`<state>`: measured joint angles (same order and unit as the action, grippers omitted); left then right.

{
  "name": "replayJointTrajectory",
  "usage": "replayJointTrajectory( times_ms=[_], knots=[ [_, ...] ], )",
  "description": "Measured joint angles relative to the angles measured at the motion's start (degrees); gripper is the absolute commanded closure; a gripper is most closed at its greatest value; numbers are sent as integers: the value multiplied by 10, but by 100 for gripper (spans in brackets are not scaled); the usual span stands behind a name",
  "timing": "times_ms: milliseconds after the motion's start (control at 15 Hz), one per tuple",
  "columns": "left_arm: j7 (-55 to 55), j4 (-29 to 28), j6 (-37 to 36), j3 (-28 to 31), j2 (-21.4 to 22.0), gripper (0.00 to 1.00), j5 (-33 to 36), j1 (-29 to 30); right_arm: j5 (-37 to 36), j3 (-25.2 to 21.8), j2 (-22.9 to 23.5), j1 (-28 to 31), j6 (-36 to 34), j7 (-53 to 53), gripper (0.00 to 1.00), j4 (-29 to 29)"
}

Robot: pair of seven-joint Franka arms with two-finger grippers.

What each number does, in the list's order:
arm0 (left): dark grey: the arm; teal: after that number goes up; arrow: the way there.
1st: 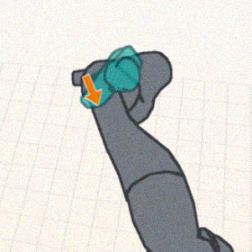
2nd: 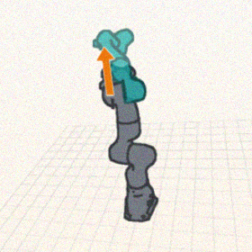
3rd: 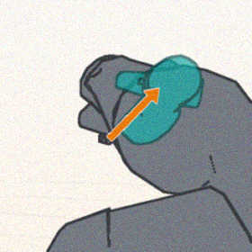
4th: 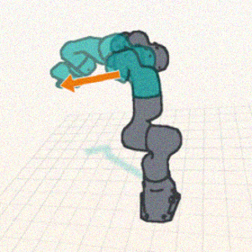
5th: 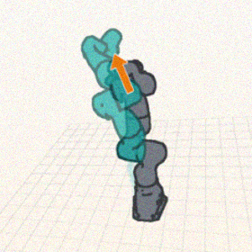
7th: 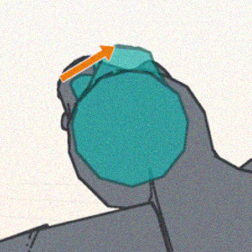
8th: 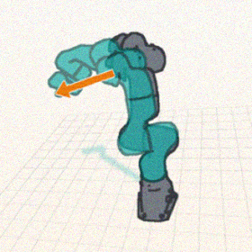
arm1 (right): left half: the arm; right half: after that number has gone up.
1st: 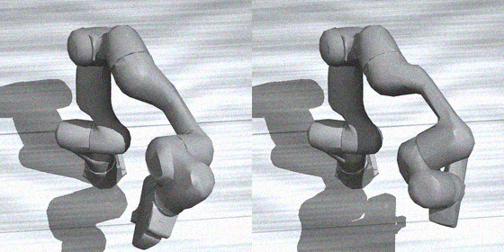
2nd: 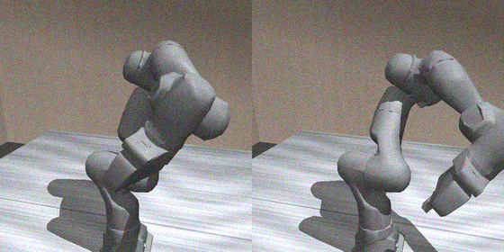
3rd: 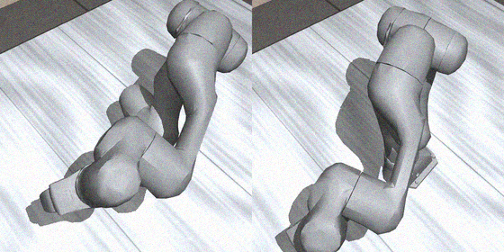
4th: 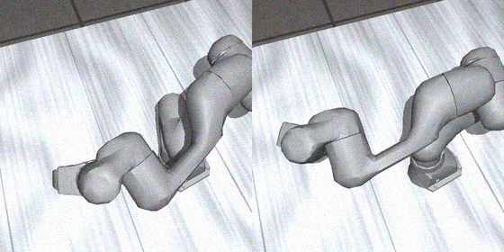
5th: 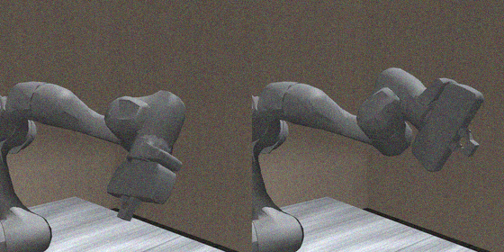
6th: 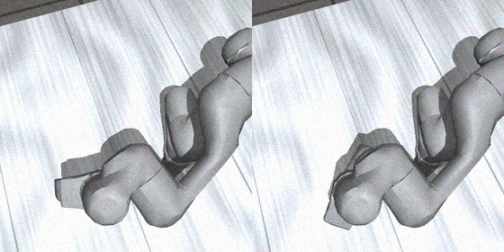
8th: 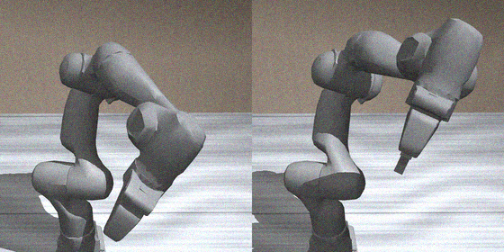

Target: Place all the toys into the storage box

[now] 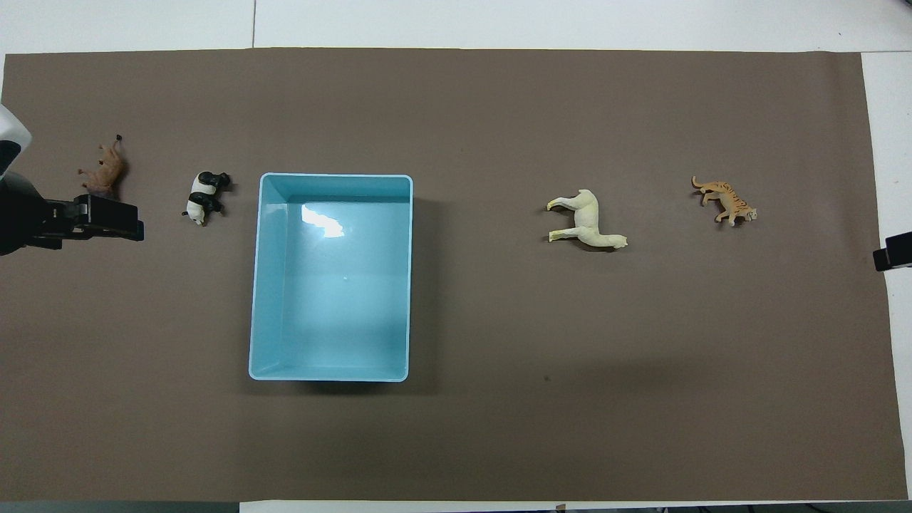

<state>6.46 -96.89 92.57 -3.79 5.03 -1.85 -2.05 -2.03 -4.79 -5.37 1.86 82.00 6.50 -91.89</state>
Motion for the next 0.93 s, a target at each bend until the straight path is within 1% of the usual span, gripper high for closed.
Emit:
replayJointTrajectory(
  times_ms=[333, 400, 600, 733, 800, 933],
  knots=[
    [0, -6, 0, 0, 1, 0, 0, -1, 0, 0, 0, 1, 0, 0, 0, 0],
    [-1, -6, 7, 1, 1, 0, 0, 0, 0, 0, 0, 2, 0, 0, 0, 0],
    [-4, -9, 62, 9, -6, 0, 1, 17, 0, -1, 0, 6, 0, 0, 0, 0],
    [-10, -7, 114, 11, -36, 0, 3, 28, 0, -1, 0, 7, 0, 0, 0, 0],
    [-10, -3, 143, 11, -63, 0, 4, 30, 0, -1, 0, 7, 2, 1, 0, -2],
    [-10, 11, 208, 11, -136, 0, 4, 31, 0, -2, -2, 7, 23, 27, 0, -18]
  ],
)
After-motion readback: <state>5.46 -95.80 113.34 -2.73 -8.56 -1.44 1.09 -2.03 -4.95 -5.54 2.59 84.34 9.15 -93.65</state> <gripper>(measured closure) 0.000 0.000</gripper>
